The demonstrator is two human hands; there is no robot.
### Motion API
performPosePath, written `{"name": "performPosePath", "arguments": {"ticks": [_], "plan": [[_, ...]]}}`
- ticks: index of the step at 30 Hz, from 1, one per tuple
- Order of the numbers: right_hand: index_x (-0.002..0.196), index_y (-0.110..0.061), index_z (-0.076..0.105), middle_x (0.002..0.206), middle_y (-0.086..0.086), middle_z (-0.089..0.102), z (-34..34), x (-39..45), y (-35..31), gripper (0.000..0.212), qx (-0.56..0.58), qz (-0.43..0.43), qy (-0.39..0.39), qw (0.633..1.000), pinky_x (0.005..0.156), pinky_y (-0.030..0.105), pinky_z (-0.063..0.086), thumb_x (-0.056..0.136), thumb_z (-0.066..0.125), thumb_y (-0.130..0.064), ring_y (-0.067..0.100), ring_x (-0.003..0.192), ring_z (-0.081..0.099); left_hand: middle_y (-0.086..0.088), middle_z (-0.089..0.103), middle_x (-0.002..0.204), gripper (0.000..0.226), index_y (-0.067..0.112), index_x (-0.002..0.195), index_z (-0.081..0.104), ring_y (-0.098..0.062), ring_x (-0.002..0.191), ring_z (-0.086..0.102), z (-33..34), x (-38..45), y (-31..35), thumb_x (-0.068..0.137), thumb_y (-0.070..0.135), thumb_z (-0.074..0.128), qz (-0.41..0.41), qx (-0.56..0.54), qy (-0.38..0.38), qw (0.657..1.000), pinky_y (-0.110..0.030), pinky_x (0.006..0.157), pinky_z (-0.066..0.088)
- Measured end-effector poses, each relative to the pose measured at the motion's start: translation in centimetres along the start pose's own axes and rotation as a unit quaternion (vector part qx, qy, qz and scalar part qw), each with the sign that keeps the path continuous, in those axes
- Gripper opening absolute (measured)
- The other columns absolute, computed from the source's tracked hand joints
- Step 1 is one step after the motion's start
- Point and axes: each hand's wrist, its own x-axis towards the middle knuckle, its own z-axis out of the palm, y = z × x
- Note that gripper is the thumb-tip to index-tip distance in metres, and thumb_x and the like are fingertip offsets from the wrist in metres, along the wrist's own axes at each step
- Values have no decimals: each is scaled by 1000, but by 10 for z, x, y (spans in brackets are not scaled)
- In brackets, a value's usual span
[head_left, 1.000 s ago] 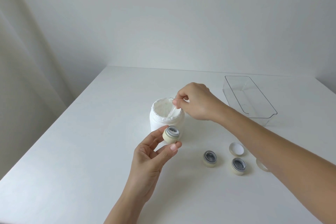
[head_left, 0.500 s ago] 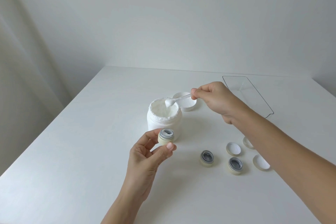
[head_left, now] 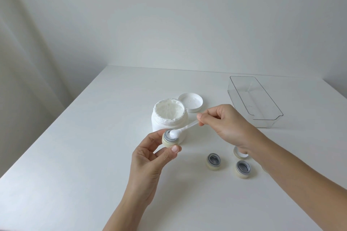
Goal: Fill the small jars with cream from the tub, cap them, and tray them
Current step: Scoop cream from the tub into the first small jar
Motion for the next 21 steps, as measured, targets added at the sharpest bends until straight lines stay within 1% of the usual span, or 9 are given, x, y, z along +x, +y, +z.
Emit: {"name": "performPosePath", "arguments": {"ticks": [4,7,9,10,12,13,15,18,21], "plan": [[62,-20,66,37,-12,25,-7,1,0,32,-12,-37,27,999,39,13,23,91,59,-31,6,37,24,0,75,102,40,19,101,75,-19,80,72,0,0,0,62,20,84,-1,3,-4,1000,-22,74,56],[63,-19,66,37,-12,29,-12,1,-2,31,-11,-66,63,996,38,12,23,91,59,-31,6,37,25,1,75,100,39,19,100,76,-18,78,72,-1,0,0,62,21,84,-5,4,-3,1000,-22,72,56],[66,-21,68,44,-14,38,-9,-4,-3,28,-8,-106,97,990,43,13,27,90,59,-33,7,43,32,1,76,97,39,17,101,77,-18,77,72,0,0,0,62,22,83,-10,0,-3,1000,-22,70,56],[67,-23,68,52,-15,45,-6,-7,-3,26,-16,-134,116,984,49,14,31,90,60,-33,7,50,37,0,76,96,39,16,101,77,-18,77,72,-1,1,0,63,22,83,-13,-3,-3,1000,-21,70,56],[71,-25,68,68,-10,52,1,-14,-3,21,-43,-199,154,967,64,18,37,90,61,-32,9,66,46,-1,76,94,39,15,100,77,-17,77,72,-1,1,0,63,22,82,-19,-11,-4,1000,-21,70,56],[74,-23,68,73,-7,53,5,-18,-3,20,-62,-237,174,954,70,20,38,91,60,-31,8,70,48,-1,76,92,38,15,100,78,-17,76,72,-1,1,0,63,22,82,-20,-13,-4,1000,-21,69,56],[78,-19,69,76,-5,53,11,-23,-4,19,-121,-312,222,916,77,23,35,90,59,-30,3,73,47,-2,76,91,37,15,98,78,-17,77,73,-1,1,0,63,23,82,-21,-17,-4,1000,-21,69,56],[77,-14,70,76,-2,51,13,-24,2,21,-204,-410,275,846,76,25,29,90,59,-26,9,71,45,-4,77,92,37,13,99,78,-18,79,73,-1,0,0,64,22,81,-25,-28,-2,999,-21,69,56],[78,-15,71,72,0,50,11,-27,10,16,-270,-492,287,776,74,29,25,91,63,-21,13,70,43,-5,76,92,30,10,99,77,-19,80,74,-2,1,0,70,14,81,-29,-38,1,999,-21,70,56]]}}
